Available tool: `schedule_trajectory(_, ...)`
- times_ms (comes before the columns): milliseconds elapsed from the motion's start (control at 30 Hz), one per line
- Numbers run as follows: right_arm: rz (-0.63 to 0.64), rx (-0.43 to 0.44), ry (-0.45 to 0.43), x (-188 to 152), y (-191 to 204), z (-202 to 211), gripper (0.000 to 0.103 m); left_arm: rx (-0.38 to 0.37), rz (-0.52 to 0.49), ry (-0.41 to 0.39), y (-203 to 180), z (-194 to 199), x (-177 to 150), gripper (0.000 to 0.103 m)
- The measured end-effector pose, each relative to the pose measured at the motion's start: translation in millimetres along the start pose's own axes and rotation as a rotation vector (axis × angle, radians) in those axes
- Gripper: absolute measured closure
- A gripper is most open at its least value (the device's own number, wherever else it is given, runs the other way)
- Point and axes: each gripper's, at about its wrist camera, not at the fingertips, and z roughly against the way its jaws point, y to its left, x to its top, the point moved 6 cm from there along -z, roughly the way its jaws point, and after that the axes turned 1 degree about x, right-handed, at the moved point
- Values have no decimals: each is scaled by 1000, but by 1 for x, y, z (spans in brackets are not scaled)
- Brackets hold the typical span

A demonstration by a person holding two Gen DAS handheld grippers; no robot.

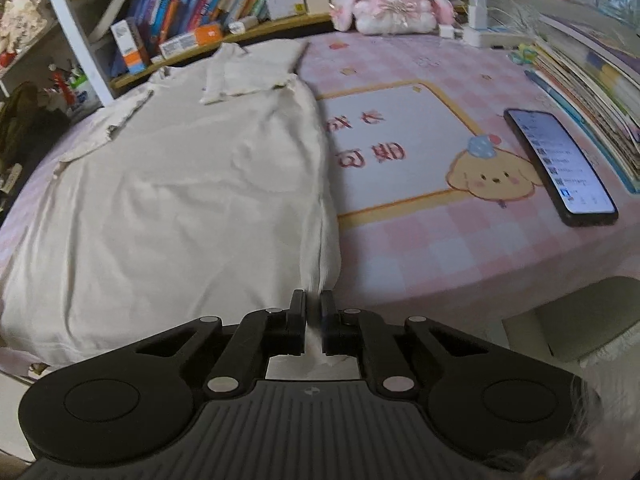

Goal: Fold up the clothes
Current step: 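Move both grippers to the shirt hem and close them on it, then lift the hem with both grippers and carry it toward the collar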

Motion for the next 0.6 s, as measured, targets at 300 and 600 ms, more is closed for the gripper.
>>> schedule_trajectory(300, -63, 9, 30, -5, -10, -7, 78, -42, 29, 37, 5, -14, -3, 73)
schedule_trajectory(600, -74, 77, 38, 0, -9, 3, 95, -99, 33, 21, 2, -6, 0, 96)
